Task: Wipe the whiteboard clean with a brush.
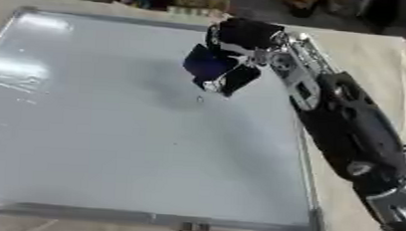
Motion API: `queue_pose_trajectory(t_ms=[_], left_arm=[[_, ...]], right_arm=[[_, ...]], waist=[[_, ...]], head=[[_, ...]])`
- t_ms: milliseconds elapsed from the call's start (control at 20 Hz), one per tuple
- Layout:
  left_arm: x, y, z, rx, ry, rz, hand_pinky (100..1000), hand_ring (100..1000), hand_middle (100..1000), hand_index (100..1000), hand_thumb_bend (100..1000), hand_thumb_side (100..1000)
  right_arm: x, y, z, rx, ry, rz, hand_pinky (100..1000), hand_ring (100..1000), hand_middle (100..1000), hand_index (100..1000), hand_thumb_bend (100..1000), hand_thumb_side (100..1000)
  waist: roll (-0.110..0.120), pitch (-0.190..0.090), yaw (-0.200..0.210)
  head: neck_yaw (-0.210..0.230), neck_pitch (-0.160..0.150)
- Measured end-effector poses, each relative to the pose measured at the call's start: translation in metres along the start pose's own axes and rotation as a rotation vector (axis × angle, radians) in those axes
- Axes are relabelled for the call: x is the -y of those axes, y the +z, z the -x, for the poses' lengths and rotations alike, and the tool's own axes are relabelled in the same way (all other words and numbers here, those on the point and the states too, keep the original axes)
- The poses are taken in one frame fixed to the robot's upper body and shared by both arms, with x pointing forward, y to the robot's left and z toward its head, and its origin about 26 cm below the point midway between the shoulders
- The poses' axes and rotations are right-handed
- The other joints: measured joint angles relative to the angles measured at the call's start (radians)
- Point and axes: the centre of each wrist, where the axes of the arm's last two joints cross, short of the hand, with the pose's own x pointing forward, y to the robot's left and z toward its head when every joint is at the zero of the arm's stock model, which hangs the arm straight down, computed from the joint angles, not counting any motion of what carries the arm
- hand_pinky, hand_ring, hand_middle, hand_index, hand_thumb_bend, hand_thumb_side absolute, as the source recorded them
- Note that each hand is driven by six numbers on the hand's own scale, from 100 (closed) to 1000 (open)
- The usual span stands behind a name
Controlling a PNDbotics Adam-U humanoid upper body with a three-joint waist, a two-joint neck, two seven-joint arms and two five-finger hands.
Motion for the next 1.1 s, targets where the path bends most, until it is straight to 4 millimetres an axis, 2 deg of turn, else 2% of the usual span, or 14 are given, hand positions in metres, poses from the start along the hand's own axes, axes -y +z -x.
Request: queue_pose_trajectory(t_ms=[550, 1100], left_arm=[[0.001, -0.001, 0.0, 0.005, 0.002, 0.004, 401, 478, 435, 522, 100, 926], [0.002, -0.001, 0.0, 0.005, 0.004, 0.003, 399, 476, 435, 520, 100, 928]], right_arm=[[-0.019, 0.009, 0.024, -0.106, -0.043, 0.003, 326, 475, 225, 100, 250, 591], [-0.027, 0.008, 0.041, -0.189, -0.034, -0.022, 324, 476, 218, 100, 239, 580]], waist=[[0.001, 0.007, 0.003], [0.001, 0.019, 0.013]], head=[[-0.011, -0.011], [-0.023, -0.021]])
